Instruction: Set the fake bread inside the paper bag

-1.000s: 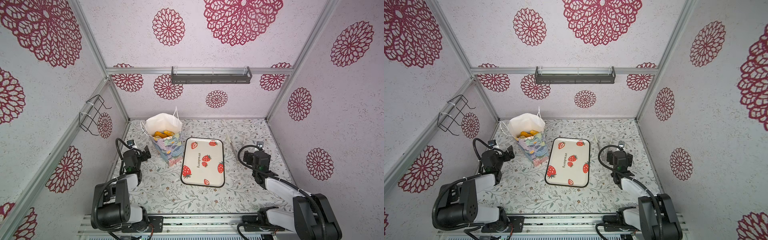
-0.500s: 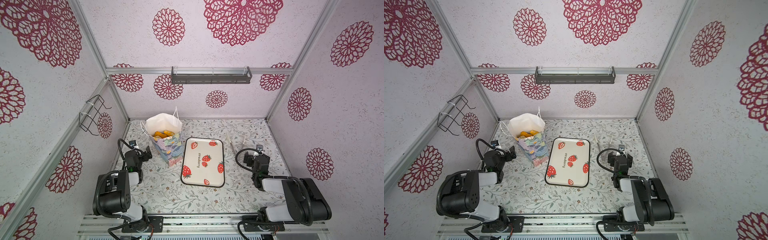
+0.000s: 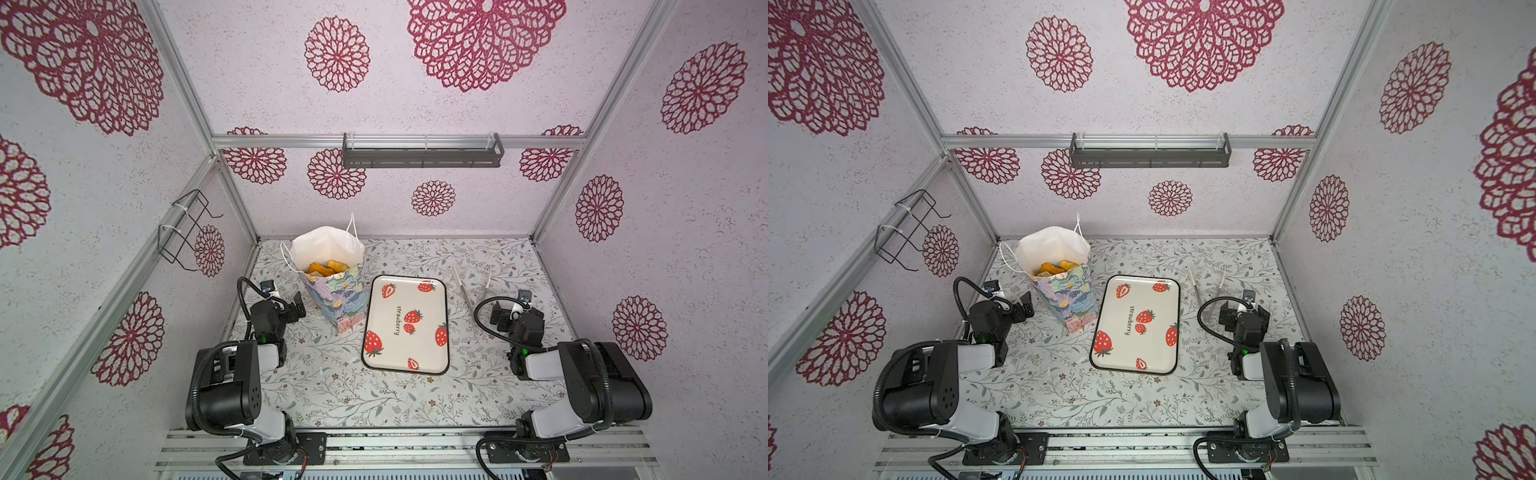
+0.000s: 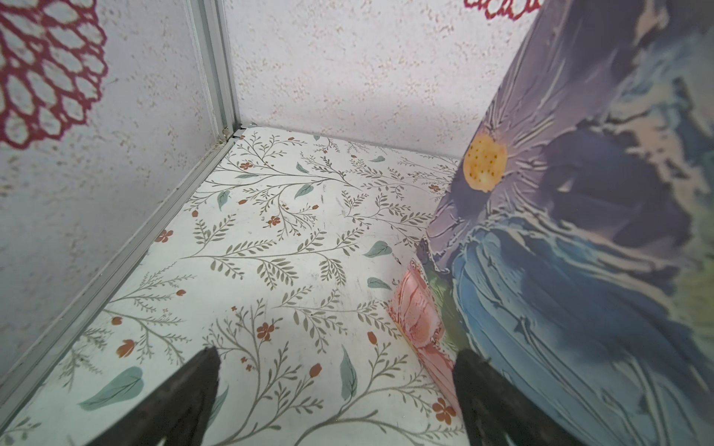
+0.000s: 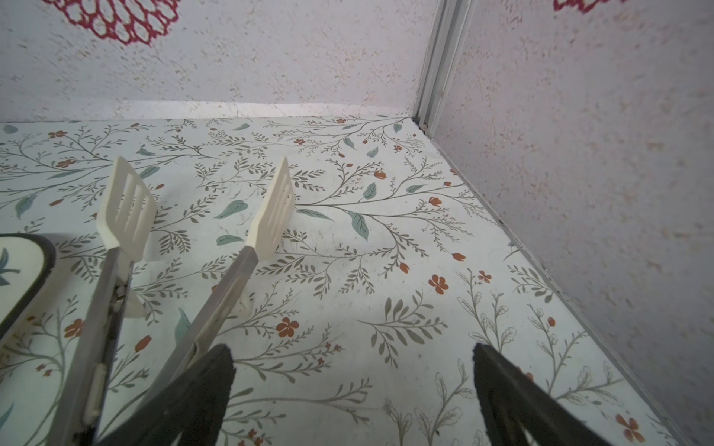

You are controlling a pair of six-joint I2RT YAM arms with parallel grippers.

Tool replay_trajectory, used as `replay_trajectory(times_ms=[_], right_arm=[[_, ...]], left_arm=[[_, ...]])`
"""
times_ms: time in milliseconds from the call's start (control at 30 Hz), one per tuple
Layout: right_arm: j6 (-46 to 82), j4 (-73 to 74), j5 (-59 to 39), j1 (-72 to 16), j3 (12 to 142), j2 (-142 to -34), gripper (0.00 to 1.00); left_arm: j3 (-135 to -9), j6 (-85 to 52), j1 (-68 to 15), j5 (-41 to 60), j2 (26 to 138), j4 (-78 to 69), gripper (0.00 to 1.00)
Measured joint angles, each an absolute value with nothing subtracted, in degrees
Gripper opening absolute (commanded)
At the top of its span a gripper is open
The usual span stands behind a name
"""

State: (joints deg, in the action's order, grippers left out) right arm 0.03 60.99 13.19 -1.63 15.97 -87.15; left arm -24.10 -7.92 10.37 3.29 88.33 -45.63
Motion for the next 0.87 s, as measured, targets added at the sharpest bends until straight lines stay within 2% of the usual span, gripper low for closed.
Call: replay_trajectory(times_ms=[867], right_arm=[[0.03, 61.84, 12.12, -1.65, 15.99, -87.22, 0.99]], left_arm=[[-24.1, -7.9, 10.35, 3.18, 88.33, -45.63, 0.98]])
